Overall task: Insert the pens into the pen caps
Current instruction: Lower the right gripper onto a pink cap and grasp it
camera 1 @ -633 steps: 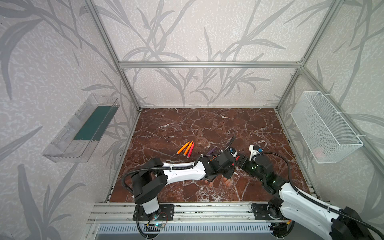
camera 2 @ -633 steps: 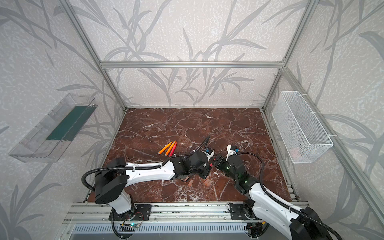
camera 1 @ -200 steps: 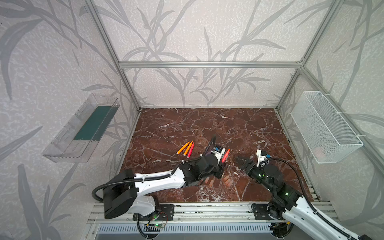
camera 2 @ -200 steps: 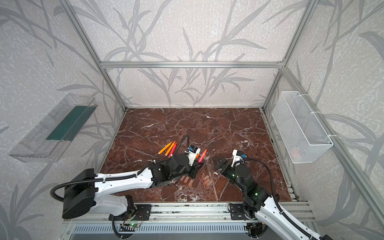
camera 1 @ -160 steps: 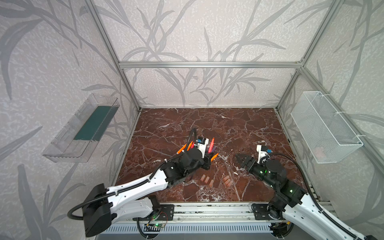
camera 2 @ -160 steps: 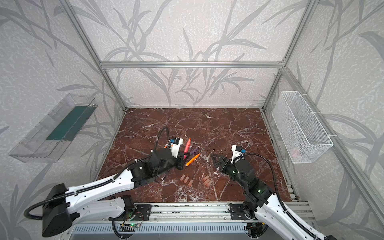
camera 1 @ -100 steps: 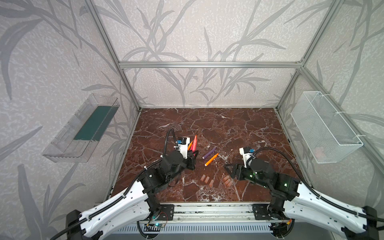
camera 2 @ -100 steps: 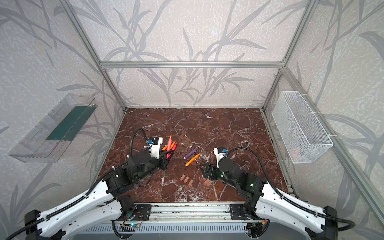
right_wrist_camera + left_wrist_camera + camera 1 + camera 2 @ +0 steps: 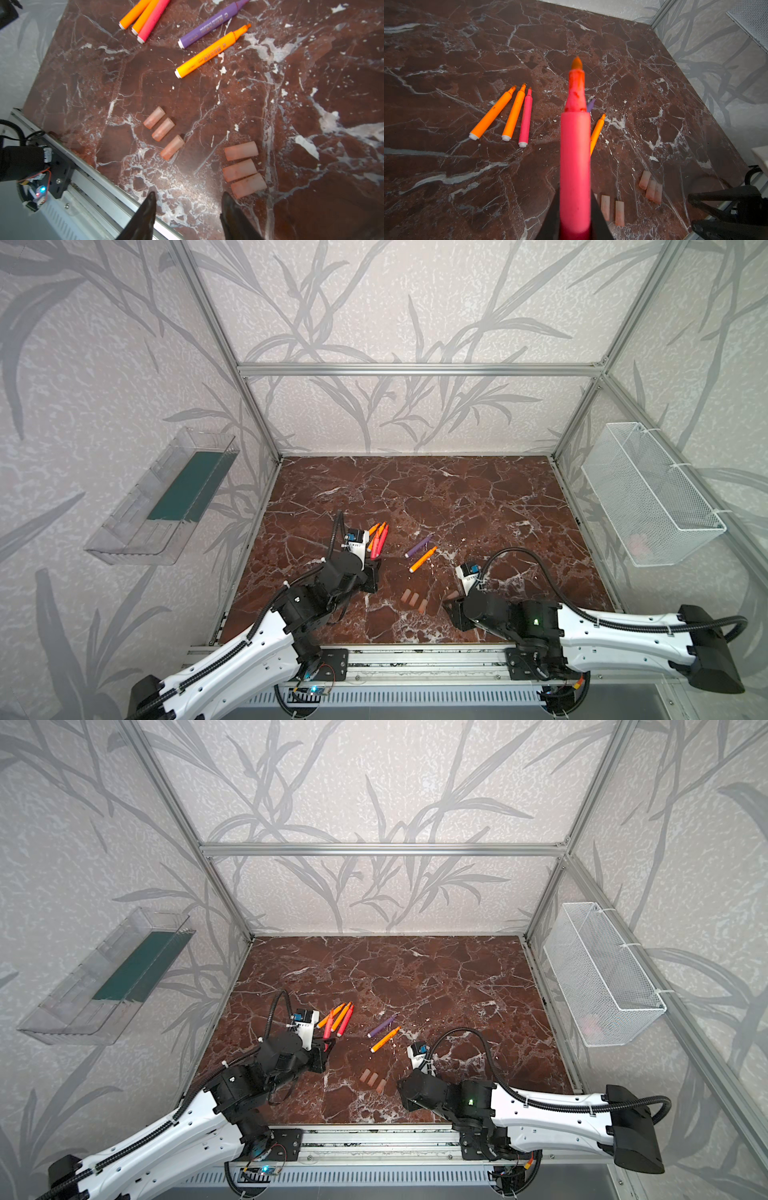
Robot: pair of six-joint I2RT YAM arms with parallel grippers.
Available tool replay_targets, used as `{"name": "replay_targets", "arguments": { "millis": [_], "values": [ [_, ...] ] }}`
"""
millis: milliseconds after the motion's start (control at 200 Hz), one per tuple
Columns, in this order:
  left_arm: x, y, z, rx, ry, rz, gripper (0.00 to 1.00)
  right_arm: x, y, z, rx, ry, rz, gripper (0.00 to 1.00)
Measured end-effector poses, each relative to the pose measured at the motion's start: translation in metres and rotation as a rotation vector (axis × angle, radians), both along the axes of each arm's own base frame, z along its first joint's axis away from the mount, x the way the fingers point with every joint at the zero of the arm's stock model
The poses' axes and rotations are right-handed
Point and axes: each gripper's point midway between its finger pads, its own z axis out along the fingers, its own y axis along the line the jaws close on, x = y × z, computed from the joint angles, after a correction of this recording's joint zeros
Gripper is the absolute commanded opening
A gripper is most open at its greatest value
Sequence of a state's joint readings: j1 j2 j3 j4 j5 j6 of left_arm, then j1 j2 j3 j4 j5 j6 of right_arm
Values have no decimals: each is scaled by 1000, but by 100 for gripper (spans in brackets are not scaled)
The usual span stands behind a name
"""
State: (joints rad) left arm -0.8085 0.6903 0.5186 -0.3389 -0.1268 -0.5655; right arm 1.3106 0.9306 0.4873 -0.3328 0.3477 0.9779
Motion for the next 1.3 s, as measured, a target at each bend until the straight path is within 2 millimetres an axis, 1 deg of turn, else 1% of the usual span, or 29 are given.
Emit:
{"name": "replay_targets", "arguments": {
  "millis": [95, 210, 265, 335, 480, 550, 630, 730, 795, 890, 985, 1070, 1194, 1299],
  "values": [
    [-5, 1, -3, -13, 8, -13, 0, -2, -11, -10, -9, 3, -19, 49],
    [-9, 0, 5, -49, -10, -30, 0, -2, -19, -16, -14, 5, -36, 49],
    [-11, -1, 6, -63, -15, -39, 0, -1, -19, -17, -16, 5, -44, 49],
    [-13, -2, 3, -71, -11, -47, 0, 0, -18, -21, -31, 1, -51, 49],
    [-14, -4, -9, -56, 15, -60, 0, 4, -13, -40, -103, 5, -59, 51],
    [-12, -6, -14, -42, 22, -63, 0, 8, -11, -46, -139, 8, -68, 50],
    [-10, -8, -19, -28, 32, -64, 0, 14, -3, -42, -151, 4, -83, 50],
    [-7, -12, -23, -15, 36, -68, 0, 22, 4, -30, -129, -22, -107, 51],
    [-5, -14, -26, -4, 39, -72, 0, 27, 3, -26, -122, -32, -125, 51],
    [-4, -15, -30, 9, 46, -74, 0, 35, -2, -26, -127, -33, -157, 51],
    [-2, -17, -30, 13, 46, -76, 0, 44, -6, -29, -127, -21, -183, 51],
    [-1, -18, -31, 13, 46, -76, 0, 50, -7, -37, -141, -4, -197, 51],
    [1, -19, -32, 12, 45, -77, 0, 51, -8, -50, -174, 20, -196, 52],
    [1, -20, -31, 9, 43, -76, 0, 52, -7, -55, -183, 28, -195, 54]
  ]
}}
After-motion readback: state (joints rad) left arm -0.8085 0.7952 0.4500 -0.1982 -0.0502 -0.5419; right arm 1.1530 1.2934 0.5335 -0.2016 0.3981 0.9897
